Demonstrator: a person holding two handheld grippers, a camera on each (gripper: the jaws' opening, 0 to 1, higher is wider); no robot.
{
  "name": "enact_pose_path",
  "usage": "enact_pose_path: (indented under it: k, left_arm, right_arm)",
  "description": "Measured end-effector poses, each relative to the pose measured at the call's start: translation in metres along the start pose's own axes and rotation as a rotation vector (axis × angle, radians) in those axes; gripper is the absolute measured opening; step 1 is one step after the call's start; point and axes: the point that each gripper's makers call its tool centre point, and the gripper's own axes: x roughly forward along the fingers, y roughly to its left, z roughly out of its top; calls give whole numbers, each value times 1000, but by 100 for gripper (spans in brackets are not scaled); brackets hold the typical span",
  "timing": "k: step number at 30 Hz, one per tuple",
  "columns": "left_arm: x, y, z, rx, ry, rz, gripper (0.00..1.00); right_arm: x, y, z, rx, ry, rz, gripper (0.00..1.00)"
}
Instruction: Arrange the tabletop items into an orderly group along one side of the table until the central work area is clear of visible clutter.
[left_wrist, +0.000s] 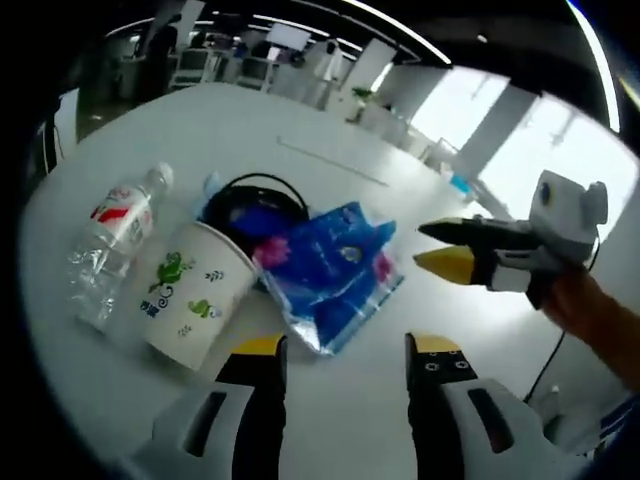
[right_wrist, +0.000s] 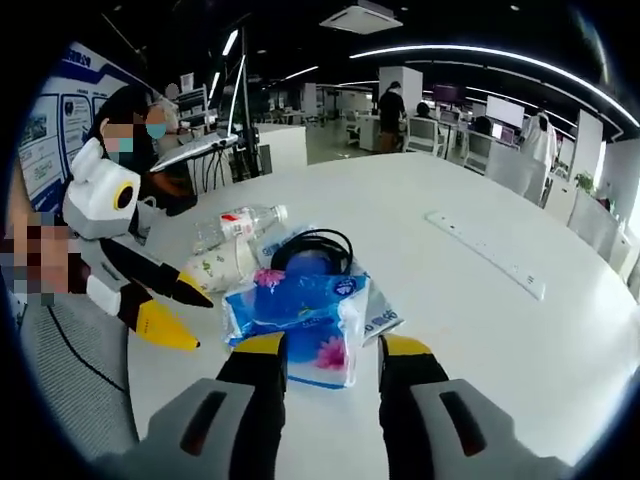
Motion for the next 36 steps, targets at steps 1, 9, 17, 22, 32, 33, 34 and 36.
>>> enact_pose_path:
  k: [1,9,17,22,32,33,34,36]
  left_arm:
    - [0,1,0,-24,-1,1,44]
    - [9,3,-3,-55,3,8,40]
    - [21,11,-4,-136,5,43,41]
    - [26,12,-3,-144,5,58,34]
    - [33,18,-4,-160,7,80,25]
    - [34,17,-5,-163,8,78,24]
    - [34,18,-5,-159,8,80,23]
    - [35,18,-5,-168,6,82,22]
  right_arm:
    - [1,-1,0,-1,-1,-1,34]
    - [8,-4,-3,-13,11,2,29]
    - [19,-2,-9,-48,48,8,28]
    - [22,-4,-10,-39,48,3,26]
    - [29,-7,-16,-45,62,-9,18]
    - [30,-7,-17,-45,65,-11,16]
    - [30,-7,-17,-47,67,-15,14]
    - [31,-8,-18,-50,67,-20,9]
